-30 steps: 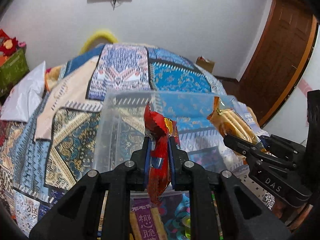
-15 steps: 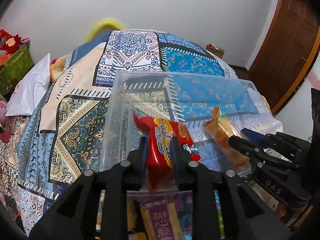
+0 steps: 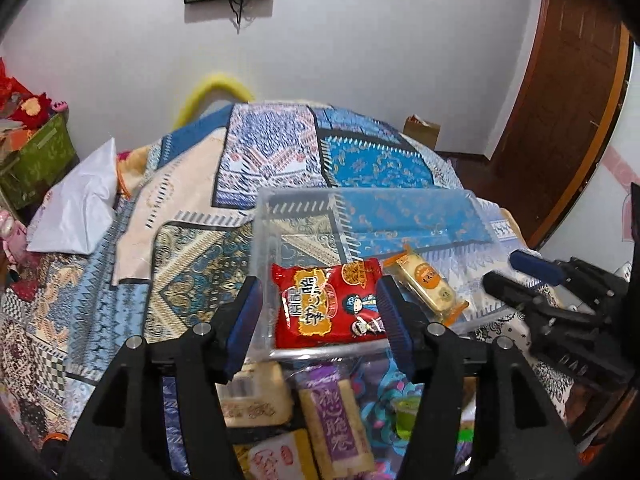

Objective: Organize snacks
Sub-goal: 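Carry the red bag into the clear box with the left gripper while the right places the biscuit pack, then grasp the cream cake pack with the left gripper while the right grasps the round-cookie bag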

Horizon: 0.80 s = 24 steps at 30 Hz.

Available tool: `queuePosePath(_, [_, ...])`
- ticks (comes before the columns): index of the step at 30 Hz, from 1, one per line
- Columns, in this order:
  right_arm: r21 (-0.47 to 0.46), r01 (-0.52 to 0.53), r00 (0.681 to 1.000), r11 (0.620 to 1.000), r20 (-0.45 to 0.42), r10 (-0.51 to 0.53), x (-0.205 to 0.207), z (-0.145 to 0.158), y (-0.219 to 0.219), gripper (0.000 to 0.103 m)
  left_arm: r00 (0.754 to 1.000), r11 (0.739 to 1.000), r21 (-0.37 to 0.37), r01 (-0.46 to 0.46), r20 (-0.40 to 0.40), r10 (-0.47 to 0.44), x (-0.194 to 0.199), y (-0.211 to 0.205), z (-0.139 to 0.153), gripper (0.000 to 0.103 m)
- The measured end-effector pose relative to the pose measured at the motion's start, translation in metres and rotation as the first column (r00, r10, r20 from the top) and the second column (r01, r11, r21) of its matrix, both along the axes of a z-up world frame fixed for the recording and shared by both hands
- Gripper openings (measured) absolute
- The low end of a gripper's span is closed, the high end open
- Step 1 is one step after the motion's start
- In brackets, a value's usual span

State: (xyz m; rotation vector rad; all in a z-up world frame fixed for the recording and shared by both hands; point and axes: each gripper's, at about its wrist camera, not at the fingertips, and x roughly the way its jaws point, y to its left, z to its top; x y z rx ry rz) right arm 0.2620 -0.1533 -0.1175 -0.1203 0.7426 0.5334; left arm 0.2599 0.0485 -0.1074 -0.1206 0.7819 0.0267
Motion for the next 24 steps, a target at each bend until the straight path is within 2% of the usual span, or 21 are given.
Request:
queuePosePath(4, [0.025,0.017,0.999,1.0,0.04,-0.018,-0.015,0.012,-0.007,0.058,1.0,1.0,0.026,0.001,0.02,-0.001,-0.023,0.006,0.01,0.061])
queuePosePath(10, [0.038,0.029,0.999,0.999,0.026,-0.03,-0.031,0.009,-0.014,0.06,1.0,0.998,0.06,-0.012,0.008,0.012,-0.049,0.023,0.007,0.064])
queuePosePath(15, [0.029,0.024,1.0,0.999,-0.017,-0.023,-0.036,-0.006,-0.011,0.063,0.999,0.998,0.05,-0.025,-0.045,0.027,-0.06,0.039,-0.014,0.065])
queuePosePath(17, [-0.022,0.024,0.998,0.999,-0.051,-0.025,-0.037,-0.027,-0.004,0.065,0.997,0.999,0.033,-0.013,-0.08,0.015,-0.059,0.042,-0.029,0.065])
queuePosePath(19, [-0.03,0.022,0.998,0.999,-0.066,-0.024,-0.038,-0.032,-0.004,0.065,0.993,0.999,0.047,0.001,-0.114,0.005,-0.056,0.042,-0.043,0.065])
queuePosePath(21, [-0.042,0.011,0.992,0.999,-0.122,-0.016,-0.038,-0.05,-0.001,0.065,0.989,0.998,0.071,0.001,-0.145,0.009,-0.052,0.042,-0.058,0.065])
queuePosePath(24, [-0.067,0.001,0.989,0.998,-0.149,-0.012,-0.039,-0.064,0.003,0.065,0.983,0.999,0.042,-0.001,-0.181,0.009,-0.047,0.045,-0.074,0.065])
